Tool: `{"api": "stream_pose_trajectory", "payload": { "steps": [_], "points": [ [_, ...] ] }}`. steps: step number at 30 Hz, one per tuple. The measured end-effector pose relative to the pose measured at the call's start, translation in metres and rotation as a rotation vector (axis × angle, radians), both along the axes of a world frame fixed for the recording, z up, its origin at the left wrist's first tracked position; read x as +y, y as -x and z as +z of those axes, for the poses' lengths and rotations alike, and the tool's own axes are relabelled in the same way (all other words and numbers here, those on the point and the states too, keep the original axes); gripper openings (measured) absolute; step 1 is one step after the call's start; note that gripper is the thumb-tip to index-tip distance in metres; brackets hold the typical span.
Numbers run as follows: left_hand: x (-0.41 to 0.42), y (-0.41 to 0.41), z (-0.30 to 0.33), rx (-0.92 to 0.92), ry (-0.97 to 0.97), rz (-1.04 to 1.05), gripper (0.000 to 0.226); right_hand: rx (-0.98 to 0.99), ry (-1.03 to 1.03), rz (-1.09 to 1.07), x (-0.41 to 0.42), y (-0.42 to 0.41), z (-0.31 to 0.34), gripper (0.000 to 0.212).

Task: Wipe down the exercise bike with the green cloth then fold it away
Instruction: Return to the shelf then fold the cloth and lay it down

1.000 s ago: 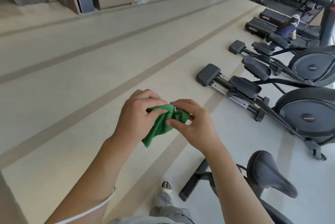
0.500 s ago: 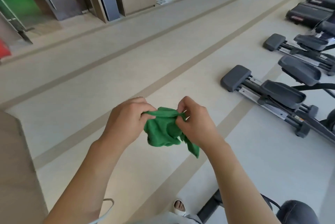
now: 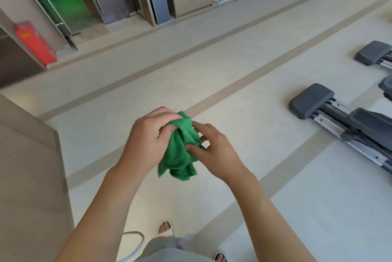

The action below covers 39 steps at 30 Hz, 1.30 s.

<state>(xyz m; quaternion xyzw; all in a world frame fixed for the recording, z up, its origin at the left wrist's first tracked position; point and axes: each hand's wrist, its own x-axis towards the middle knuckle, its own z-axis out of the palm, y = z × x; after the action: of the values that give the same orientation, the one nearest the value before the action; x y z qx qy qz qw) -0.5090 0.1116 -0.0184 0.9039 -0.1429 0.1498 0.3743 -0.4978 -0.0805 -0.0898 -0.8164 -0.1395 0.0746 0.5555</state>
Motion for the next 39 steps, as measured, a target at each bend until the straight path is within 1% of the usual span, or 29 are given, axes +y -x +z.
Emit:
{"api": "stream_pose_trajectory", "payload": {
  "steps": [4, 7, 8, 12, 17, 22, 30, 36, 39],
  "points": [
    [0.033, -0.029, -0.010, 0.107, 0.115, -0.027, 0.028, -0.061, 0.045, -0.039, 0.020, -0.038, -0.006, 0.034],
    [0.073, -0.060, -0.019, 0.143, 0.170, -0.036, 0.022, -0.105, 0.116, -0.091, 0.044, -0.073, -0.005, 0.033],
    [0.089, -0.072, -0.022, 0.157, 0.165, -0.018, 0.022, -0.115, 0.150, -0.114, 0.053, -0.085, -0.003, 0.033],
    [0.156, -0.118, -0.024, 0.219, 0.084, 0.058, 0.032, -0.127, 0.243, -0.212, 0.090, -0.136, 0.013, 0.030],
    [0.225, -0.176, -0.025, 0.196, 0.045, 0.079, 0.025, -0.147, 0.334, -0.338, 0.143, -0.200, 0.030, 0.027],
    [0.275, -0.222, -0.028, 0.169, 0.064, 0.105, 0.023, -0.174, 0.413, -0.409, 0.183, -0.245, 0.036, 0.027],
    [0.310, -0.286, -0.038, 0.163, 0.089, 0.134, 0.026, -0.160, 0.444, -0.448, 0.213, -0.313, 0.040, 0.027],
    [0.308, -0.348, -0.046, 0.179, 0.086, 0.146, 0.025, -0.101, 0.393, -0.447, 0.215, -0.382, 0.033, 0.017],
    [0.302, -0.390, -0.049, 0.182, 0.071, 0.172, 0.025, -0.107, 0.373, -0.429, 0.210, -0.426, 0.029, 0.013]
  ]
}}
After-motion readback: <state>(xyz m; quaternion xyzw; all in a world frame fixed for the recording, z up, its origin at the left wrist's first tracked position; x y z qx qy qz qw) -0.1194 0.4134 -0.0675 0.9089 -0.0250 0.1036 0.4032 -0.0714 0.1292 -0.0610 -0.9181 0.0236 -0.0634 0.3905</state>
